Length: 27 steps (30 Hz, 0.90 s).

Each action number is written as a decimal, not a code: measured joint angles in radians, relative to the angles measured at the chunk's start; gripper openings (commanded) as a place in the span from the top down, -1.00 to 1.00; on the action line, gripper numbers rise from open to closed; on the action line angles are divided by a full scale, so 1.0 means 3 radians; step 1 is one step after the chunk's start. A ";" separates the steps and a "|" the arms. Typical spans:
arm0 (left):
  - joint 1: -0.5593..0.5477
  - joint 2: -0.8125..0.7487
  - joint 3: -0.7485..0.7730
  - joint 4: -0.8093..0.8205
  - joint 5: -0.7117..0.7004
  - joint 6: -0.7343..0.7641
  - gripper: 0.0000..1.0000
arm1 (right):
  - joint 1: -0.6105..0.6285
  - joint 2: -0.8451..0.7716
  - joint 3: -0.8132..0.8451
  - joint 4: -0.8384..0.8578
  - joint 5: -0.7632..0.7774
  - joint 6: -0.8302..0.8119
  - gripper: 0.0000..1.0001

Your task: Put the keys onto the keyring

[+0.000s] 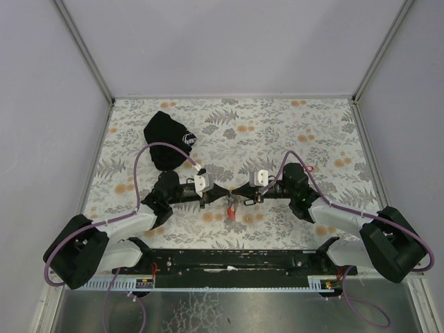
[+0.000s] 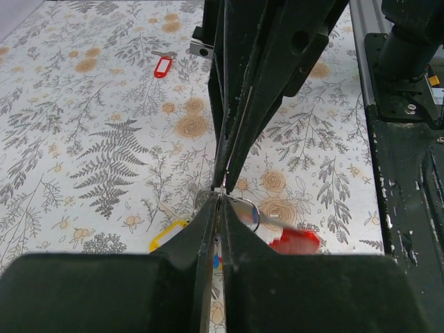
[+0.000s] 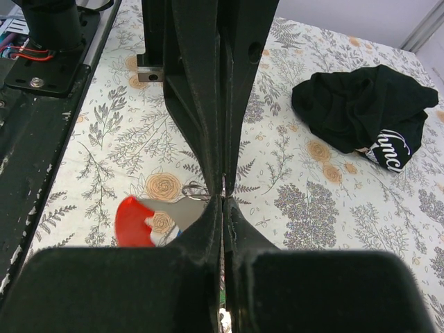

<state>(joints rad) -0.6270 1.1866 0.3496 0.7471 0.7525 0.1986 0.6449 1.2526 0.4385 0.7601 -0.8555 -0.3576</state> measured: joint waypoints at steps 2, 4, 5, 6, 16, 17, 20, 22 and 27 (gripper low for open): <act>0.0001 0.0000 0.0004 -0.0008 -0.0001 0.0003 1.00 | 0.0000 0.0001 0.0003 -0.0008 0.0001 0.0010 0.77; 0.0001 -0.0001 0.0006 -0.0018 -0.0006 0.0003 1.00 | 0.0000 0.0000 0.0005 -0.0024 0.0018 0.0024 0.53; 0.0001 -0.0004 0.0006 -0.0025 -0.0022 0.0003 1.00 | 0.0000 -0.0005 0.0005 -0.0033 0.0034 0.0032 0.41; 0.0001 -0.0009 0.0006 -0.0032 -0.0038 0.0003 1.00 | 0.0000 -0.0024 0.0005 -0.0061 0.0083 0.0046 0.30; 0.0001 -0.0089 0.0098 -0.0312 -0.0277 -0.0003 1.00 | -0.0005 -0.0557 0.0317 -0.0860 0.1338 0.0379 -0.27; 0.0001 -0.0093 0.0102 -0.0326 -0.0292 -0.0004 1.00 | -0.0006 -0.0576 0.0375 -0.0947 0.1535 0.0426 -0.31; 0.0001 -0.0113 0.0117 -0.0394 -0.0364 -0.0010 1.00 | -0.0041 -0.0582 0.0477 -0.1153 0.2110 0.0580 -0.35; 0.0001 -0.0114 0.0145 -0.0446 -0.0404 -0.0018 1.00 | -0.0128 -0.0526 0.0538 -0.1320 0.2401 0.0696 -0.35; 0.0001 -0.0140 0.0161 -0.0525 -0.0479 -0.0057 1.00 | -0.0510 -0.0102 0.0759 -0.1676 0.2977 0.1045 -0.35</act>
<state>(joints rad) -0.6266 1.1446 0.3981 0.5896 0.6086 0.1814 0.4919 1.2221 0.6662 0.2573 0.0376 -0.0441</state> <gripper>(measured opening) 0.008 0.677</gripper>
